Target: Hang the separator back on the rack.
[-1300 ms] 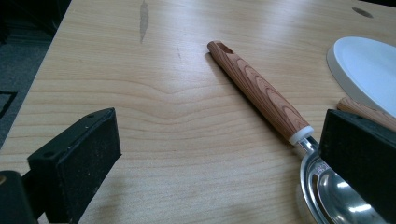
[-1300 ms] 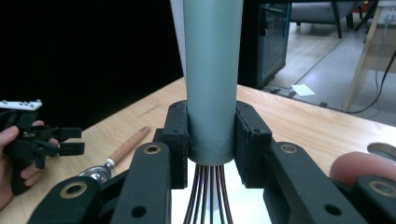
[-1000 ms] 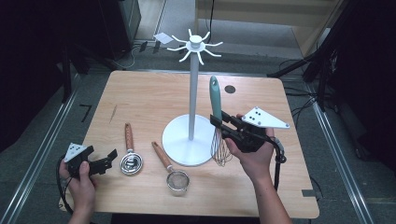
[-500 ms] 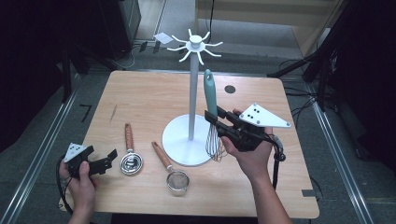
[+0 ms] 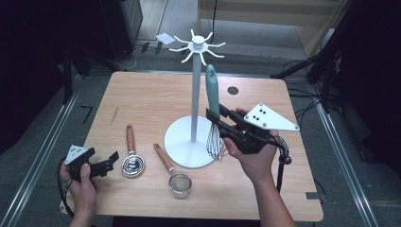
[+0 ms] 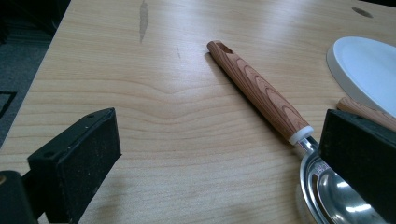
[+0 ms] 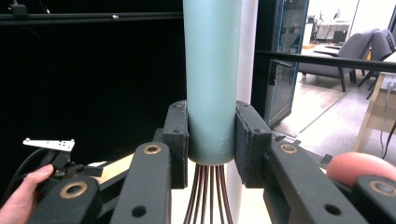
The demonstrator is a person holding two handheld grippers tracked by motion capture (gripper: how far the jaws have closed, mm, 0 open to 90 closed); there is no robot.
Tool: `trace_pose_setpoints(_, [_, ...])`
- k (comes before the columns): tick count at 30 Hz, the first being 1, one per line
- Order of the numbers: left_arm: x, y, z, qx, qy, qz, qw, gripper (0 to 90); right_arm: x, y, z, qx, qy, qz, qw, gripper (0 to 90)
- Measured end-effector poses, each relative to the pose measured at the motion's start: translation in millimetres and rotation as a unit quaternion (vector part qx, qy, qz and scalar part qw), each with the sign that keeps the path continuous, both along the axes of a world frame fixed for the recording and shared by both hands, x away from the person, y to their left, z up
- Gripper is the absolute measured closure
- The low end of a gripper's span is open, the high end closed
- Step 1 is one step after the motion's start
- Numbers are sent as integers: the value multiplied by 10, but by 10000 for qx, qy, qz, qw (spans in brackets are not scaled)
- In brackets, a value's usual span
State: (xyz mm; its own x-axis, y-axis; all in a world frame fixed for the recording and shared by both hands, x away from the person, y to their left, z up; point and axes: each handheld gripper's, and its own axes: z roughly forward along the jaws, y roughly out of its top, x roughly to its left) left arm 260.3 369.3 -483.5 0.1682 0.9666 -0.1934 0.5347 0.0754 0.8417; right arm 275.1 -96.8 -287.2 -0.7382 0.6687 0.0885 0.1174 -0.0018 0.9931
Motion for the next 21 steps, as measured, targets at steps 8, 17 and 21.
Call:
trace_pose_setpoints(8, [1,2,0,3,-2,-7,10000,0,-19,32,78,53,-59,22,10000,709])
trace_pose_setpoints(17, [1,2,-1,-10,-4,-7,10000,0,25,78,82,14,-34,-66,10000,710])
trace_pose_setpoints(21, [1,2,-1,-10,-5,-7,10000,0,40,94,84,-3,-18,-65,10000,710])
